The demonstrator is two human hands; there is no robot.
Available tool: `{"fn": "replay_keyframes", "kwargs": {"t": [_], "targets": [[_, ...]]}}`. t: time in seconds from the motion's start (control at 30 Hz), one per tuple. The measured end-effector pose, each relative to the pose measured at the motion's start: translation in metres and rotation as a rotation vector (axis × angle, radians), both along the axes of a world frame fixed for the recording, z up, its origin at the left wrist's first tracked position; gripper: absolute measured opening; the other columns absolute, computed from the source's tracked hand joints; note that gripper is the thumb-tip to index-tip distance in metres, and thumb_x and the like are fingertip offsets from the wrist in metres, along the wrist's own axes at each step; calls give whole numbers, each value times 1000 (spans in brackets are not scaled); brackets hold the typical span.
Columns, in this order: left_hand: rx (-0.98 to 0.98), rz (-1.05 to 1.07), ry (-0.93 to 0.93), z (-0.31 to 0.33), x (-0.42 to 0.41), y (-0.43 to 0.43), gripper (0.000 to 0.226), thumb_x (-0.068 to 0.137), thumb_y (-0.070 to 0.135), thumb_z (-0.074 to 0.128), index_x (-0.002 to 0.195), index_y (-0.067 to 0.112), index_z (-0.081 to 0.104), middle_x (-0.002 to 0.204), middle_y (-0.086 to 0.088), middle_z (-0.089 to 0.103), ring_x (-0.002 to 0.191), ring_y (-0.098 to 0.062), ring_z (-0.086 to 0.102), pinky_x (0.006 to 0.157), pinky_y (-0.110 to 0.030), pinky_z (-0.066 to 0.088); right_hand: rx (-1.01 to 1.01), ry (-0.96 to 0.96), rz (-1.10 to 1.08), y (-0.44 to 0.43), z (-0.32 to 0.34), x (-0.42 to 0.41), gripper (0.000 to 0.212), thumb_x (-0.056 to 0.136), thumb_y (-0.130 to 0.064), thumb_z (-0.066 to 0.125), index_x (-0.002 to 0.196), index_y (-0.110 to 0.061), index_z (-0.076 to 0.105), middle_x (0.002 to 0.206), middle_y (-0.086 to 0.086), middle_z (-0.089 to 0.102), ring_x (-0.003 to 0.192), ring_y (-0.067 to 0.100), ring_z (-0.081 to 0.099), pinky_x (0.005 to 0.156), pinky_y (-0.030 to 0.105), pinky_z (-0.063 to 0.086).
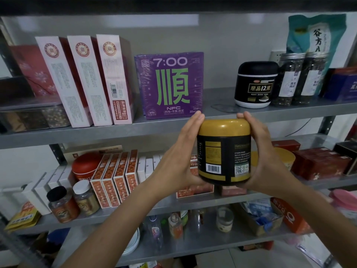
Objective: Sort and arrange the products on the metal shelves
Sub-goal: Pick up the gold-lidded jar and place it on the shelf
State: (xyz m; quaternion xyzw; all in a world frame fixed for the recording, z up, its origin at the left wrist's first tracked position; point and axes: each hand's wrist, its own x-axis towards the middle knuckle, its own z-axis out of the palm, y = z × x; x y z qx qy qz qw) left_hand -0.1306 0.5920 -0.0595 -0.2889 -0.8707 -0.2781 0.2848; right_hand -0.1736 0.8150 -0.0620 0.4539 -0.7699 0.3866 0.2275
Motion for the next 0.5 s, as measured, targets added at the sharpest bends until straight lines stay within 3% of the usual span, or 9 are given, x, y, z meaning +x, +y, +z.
{"fn": "replay_keyframes", "kwargs": {"t": [0.07,0.13,0.23,0.37,0.5], "targets": [[5,16,-4,-1,1,0,130,61,38,89,151,37,-5,163,11,-7,143,12,-1,110,-16,18,3,-84,-10,1,2,4,131,53,-53,84,153,-39,0,156,-9,15,143,5,22,111,10,25],[42,-18,-42,-1,3,2,126,65,39,87,152,36,-5,164,7,-3,148,1,4,115,-24,21,-16,-204,-4,4,4,6,133,50,-52,88,151,-48,1,152,-25,18,139,-3,27,106,7,29],[177,-62,-171,4,7,4,116,66,49,80,153,36,4,160,14,15,145,-1,18,114,-27,27,-68,-379,15,7,7,7,133,45,-55,91,150,-54,8,148,-25,33,132,-3,41,101,20,43],[348,-46,-265,6,7,9,109,62,55,76,152,34,19,152,16,32,138,0,32,113,-40,35,-193,-544,83,5,7,5,124,47,-47,85,151,-48,17,129,-38,49,119,-6,54,84,15,51],[460,-52,-250,0,4,14,102,63,51,77,150,30,28,147,13,41,136,-8,39,110,-46,39,-278,-670,186,-1,-2,6,128,48,-40,86,152,-46,11,124,-44,50,113,-9,57,78,12,52]]}}
